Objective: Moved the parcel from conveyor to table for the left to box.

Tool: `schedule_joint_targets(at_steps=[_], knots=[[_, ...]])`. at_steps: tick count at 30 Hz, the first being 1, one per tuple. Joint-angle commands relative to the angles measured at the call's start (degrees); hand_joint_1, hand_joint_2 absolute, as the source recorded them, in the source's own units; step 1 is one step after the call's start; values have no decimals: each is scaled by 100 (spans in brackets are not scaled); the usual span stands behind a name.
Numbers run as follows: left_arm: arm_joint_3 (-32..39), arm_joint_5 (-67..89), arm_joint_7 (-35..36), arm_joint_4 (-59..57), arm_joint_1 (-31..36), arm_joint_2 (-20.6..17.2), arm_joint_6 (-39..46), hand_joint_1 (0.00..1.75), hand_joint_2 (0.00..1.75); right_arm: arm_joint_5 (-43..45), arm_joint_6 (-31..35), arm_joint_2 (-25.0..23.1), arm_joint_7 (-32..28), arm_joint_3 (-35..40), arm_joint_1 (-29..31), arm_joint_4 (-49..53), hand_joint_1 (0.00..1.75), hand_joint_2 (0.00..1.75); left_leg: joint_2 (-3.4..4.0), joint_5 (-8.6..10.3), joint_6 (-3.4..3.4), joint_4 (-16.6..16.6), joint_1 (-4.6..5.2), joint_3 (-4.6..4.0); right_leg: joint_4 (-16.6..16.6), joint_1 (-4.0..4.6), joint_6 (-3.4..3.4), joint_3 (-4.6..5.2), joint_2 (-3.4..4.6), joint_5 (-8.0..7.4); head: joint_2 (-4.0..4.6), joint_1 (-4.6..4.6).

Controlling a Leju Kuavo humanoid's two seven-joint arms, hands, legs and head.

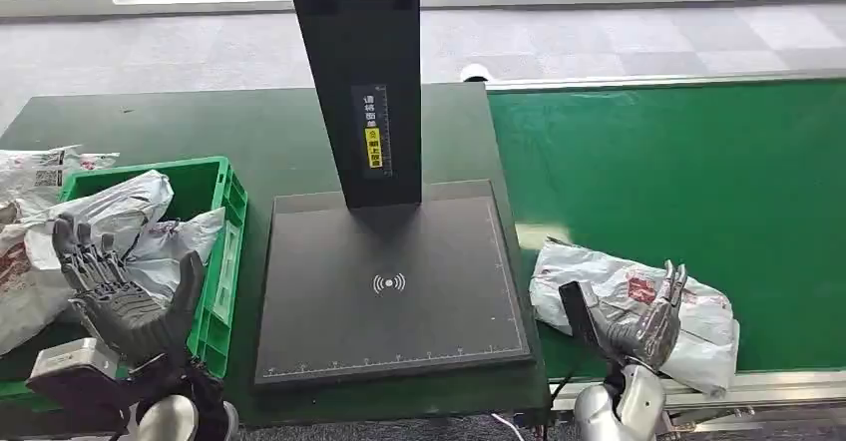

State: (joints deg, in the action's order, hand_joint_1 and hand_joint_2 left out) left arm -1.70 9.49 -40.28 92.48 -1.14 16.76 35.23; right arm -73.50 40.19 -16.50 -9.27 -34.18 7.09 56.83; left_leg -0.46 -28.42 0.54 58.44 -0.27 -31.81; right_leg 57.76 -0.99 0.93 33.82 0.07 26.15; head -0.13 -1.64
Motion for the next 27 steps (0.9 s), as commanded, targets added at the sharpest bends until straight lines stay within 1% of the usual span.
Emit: schedule_joint_targets(at_steps=[1, 22, 23, 27], knots=[[-197, -16, 28, -122, 18, -222, 10, 0, 175, 11, -19, 6, 1, -306, 250, -434, 0, 175, 11, 5, 3, -19, -1, 17, -15, 3, -10, -12, 6, -6, 0, 0], [-197, -16, 28, -122, 18, -222, 10, 0, 175, 11, -19, 6, 1, -306, 250, -434, 0, 175, 7, 2, 2, -10, 0, 11, -7, 1, -6, -7, 4, -3, 0, 0], [-203, 14, 28, -17, -49, -218, 222, 0, 175, -657, -907, 288, 1211, -314, 495, -1372, 0, 175, 11, 4, 2, -16, -2, 17, -14, 3, -9, -12, 6, -6, 0, 0], [-191, 13, 28, 65, -130, -227, 182, 0, 175, -583, -526, 678, 1244, -236, 854, -2676, 0, 175, 26, 8, 0, -32, -5, 32, -35, 7, -9, -25, 20, -16, 0, 0]])
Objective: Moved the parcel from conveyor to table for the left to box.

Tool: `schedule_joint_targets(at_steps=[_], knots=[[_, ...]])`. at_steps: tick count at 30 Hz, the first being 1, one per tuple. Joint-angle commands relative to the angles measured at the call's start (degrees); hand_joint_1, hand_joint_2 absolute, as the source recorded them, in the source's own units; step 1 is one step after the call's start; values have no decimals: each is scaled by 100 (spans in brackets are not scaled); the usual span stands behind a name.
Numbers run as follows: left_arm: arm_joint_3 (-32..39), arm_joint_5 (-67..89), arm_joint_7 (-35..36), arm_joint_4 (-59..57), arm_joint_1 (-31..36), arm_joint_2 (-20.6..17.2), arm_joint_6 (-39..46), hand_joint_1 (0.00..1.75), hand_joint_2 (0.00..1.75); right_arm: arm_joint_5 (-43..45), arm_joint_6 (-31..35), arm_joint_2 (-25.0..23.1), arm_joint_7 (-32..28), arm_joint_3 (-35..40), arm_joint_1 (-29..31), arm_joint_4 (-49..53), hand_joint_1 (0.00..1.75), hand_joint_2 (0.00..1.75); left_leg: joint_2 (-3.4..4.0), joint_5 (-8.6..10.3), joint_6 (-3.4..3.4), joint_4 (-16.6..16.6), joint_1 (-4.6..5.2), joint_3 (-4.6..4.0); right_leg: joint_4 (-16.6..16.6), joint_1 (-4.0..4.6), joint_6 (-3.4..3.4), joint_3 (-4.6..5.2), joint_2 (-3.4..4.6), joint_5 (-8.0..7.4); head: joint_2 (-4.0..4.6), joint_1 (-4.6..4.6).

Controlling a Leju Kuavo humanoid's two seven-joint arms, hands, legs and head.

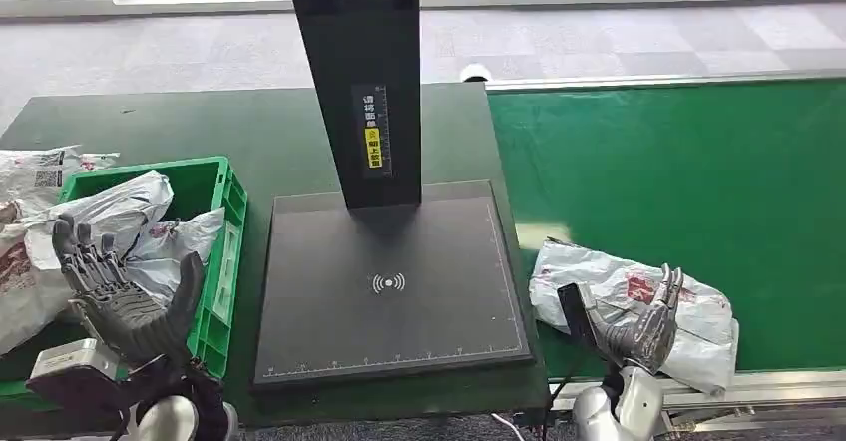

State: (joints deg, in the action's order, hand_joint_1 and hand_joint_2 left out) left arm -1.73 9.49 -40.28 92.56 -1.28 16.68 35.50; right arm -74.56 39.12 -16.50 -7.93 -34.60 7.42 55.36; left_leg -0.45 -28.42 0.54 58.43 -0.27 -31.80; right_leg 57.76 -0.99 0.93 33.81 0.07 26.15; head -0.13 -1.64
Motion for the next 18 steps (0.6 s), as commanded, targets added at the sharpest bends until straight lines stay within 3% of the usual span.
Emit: schedule_joint_targets(at_steps=[1, 6, 18], knots=[[-187, 18, 28, 43, -99, -220, 159, 0, 175, -484, -457, 698, 1119, -172, 836, -2601, 0, 175, 33, 21, 0, -68, -3, 55, -68, 7, -17, -44, 23, -31, 0, 0], [-166, 23, 28, 38, -74, -210, 160, 0, 175, -519, -481, 713, 1199, -103, 826, -2644, 0, 175, 11, 2, 0, -10, -2, 15, -13, 3, -5, -11, 6, -6, 0, -2], [-166, 23, 28, 38, -74, -210, 160, 0, 175, -519, -481, 713, 1199, -103, 826, -2644, 0, 175, 12, 7, -1, -18, -1, 21, -19, 3, -8, -16, 7, -10, 0, 0]])
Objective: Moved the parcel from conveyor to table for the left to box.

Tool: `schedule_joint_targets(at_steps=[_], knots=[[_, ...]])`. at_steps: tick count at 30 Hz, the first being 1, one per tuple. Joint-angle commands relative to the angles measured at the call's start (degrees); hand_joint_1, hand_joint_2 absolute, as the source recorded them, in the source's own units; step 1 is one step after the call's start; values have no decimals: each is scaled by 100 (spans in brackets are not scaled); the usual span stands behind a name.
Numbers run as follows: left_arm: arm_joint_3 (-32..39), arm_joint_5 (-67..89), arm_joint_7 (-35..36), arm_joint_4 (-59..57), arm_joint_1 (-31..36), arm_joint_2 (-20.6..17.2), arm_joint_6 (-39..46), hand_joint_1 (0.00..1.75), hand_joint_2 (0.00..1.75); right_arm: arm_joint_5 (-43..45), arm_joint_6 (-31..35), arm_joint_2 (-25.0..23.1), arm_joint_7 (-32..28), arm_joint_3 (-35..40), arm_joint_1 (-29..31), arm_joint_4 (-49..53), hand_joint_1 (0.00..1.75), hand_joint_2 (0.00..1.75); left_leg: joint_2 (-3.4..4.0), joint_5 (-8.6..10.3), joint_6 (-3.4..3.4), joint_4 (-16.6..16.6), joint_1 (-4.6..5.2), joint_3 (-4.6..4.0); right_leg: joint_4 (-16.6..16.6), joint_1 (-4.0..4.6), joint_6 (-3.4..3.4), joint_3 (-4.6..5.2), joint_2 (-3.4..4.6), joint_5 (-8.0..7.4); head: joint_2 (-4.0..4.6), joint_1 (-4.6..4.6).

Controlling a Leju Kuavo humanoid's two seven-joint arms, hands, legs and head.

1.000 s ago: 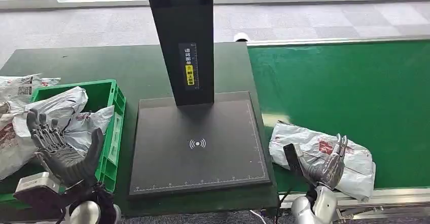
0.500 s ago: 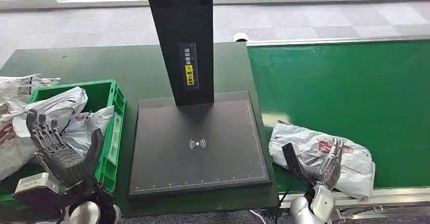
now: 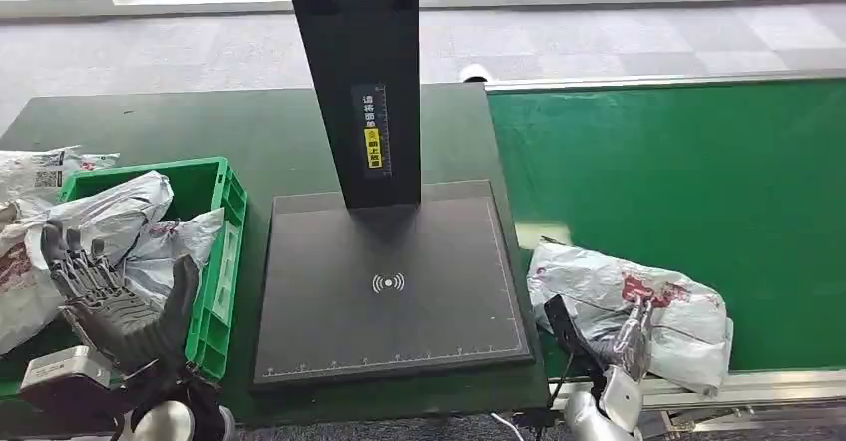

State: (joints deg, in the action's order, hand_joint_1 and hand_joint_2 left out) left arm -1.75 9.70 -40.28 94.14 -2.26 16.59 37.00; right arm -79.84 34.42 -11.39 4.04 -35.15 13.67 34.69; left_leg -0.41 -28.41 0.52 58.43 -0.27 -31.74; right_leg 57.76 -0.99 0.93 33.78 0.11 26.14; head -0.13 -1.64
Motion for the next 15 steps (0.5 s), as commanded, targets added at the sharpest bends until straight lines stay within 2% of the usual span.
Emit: schedule_joint_targets(at_steps=[1, 15], knots=[[-164, 1, 28, -119, 23, -201, 9, 0, 175, 9, -12, 202, 2, -48, 201, -576, 0, 175, 3, 5, 0, -12, 0, 10, -13, 2, -6, -10, -1, -5, 0, 0], [-164, 1, 28, -119, 23, -201, 9, 0, 175, 9, -12, 202, 2, -48, 201, -576, 0, 175, 0, 3, 0, -4, 2, 14, -5, -1, -4, -17, -3, -2, 0, 0]])
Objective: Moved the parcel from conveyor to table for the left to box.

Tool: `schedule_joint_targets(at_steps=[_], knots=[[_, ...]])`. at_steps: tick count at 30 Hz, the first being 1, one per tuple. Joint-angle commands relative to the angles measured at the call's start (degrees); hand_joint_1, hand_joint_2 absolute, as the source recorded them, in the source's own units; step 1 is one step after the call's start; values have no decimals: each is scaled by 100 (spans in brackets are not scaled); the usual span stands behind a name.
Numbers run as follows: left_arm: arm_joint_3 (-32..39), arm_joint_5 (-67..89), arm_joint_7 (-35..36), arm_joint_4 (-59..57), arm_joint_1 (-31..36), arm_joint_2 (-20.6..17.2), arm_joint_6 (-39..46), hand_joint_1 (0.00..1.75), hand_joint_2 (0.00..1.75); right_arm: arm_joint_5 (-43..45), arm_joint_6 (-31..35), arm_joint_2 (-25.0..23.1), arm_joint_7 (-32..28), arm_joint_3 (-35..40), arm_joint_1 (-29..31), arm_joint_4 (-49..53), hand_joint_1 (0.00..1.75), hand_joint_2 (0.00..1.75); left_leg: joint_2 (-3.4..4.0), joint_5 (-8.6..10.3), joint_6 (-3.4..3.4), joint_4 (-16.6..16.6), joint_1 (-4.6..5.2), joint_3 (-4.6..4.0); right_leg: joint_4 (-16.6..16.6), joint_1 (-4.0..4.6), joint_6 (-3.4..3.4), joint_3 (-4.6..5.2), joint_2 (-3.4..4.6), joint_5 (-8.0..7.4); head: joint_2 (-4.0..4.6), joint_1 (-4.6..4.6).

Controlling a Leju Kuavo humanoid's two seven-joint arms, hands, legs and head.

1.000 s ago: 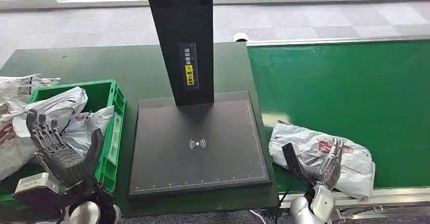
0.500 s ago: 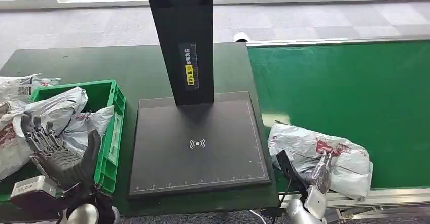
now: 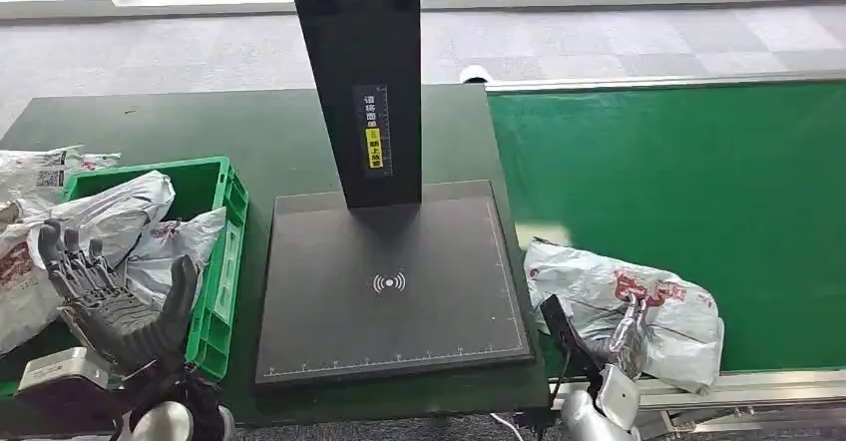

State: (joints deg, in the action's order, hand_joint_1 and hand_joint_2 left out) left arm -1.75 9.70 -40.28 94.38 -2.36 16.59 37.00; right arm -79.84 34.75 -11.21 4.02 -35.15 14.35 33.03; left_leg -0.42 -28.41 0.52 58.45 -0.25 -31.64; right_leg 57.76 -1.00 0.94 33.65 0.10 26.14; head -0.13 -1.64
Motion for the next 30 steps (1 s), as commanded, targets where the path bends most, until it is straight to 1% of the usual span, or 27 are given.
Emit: schedule_joint_targets(at_steps=[1, 8, 9, 16, 19, 30], knots=[[-164, 1, 28, -143, 33, -201, 9, 0, 175, 10, -45, 184, 5, -48, 133, -410, 0, 175, 2, 6, 1, -14, 0, 8, -13, 2, -7, -7, -2, -5, 0, 0], [-164, 1, 28, -143, 33, -201, 9, 0, 175, 10, -45, 184, 5, -48, 133, -410, 0, 175, 1, 3, 1, -8, 1, 8, -7, 0, -5, -7, -2, -2, 0, 0], [-187, 42, 28, -196, 41, -232, -6, 0, 175, 2, -299, 230, 4, 17, 142, -486, 175, 175, 2, 7, 1, -15, -1, 10, -14, 2, -8, -10, -3, -6, 0, 0], [-172, 23, 28, -264, 101, -242, 19, 0, 175, -5, -369, 301, -2, 48, 169, -589, 175, 175, -7, 9, 0, -15, 0, 12, -16, 1, -7, -15, -11, -6, 0, 0], [-172, 23, 28, -264, 101, -242, 19, 0, 175, -5, -369, 301, -2, 48, 169, -589, 175, 175, 4, 8, 0, -14, -1, 19, -16, 3, -7, -18, -2, -8, 0, 0], [-177, 16, 28, -241, 58, -241, 65, 0, 175, 5, -441, 338, 13, 90, 273, -771, 175, 175, 5, 2, 1, -8, -2, 30, -10, 6, -5, -26, 1, -1, 0, 0]])
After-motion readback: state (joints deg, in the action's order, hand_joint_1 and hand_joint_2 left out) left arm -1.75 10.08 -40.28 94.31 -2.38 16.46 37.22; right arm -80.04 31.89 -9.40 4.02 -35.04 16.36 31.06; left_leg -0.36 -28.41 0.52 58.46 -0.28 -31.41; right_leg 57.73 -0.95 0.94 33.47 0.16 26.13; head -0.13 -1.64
